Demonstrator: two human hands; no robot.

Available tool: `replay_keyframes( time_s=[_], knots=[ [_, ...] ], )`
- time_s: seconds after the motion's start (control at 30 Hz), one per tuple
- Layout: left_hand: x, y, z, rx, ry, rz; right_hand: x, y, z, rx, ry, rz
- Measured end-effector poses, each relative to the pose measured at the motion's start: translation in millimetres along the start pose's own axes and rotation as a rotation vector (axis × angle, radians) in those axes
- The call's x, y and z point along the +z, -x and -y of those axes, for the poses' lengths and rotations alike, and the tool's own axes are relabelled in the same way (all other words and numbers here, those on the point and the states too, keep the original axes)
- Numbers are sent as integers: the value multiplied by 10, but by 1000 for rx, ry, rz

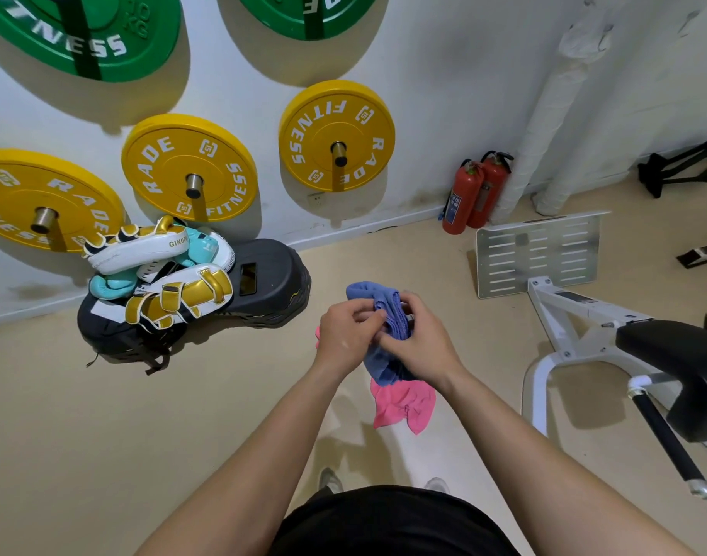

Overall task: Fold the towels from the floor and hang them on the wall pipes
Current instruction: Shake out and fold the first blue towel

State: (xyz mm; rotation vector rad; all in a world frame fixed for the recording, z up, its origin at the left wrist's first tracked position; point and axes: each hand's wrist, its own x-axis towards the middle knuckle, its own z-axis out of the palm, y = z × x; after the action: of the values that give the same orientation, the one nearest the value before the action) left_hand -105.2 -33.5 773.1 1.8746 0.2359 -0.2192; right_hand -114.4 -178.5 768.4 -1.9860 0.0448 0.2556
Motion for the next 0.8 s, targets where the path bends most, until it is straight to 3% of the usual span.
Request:
replay_keyframes(
  time_s=[0.13,0.23,0.3,0.4,0.5,0.6,0.67,0.8],
  knots=[
    [-50,4,-51,38,-48,125,-167,-102,-45,-22,26,-15],
    [-117,-25,7,110,-96,-86,-368,-159,-98,-31,13,14],
    [-147,-61,96,62,-171,-149,-552,-159,-112,-36,-59,70],
    [-63,-99,138,-99,-132,55,-889,-109,-114,-18,-212,195],
    [132,-101,56,-108,14,267,-1167,-76,-183,43,-342,230],
    [491,-97,-142,-82,127,251,-1394,-73,-418,126,-332,84],
    [810,-133,-297,-50,141,205,-1513,-84,-610,156,-161,-60],
    [1526,-307,-457,45,-94,28,-1738,-92,-821,246,59,-281]
  ],
)
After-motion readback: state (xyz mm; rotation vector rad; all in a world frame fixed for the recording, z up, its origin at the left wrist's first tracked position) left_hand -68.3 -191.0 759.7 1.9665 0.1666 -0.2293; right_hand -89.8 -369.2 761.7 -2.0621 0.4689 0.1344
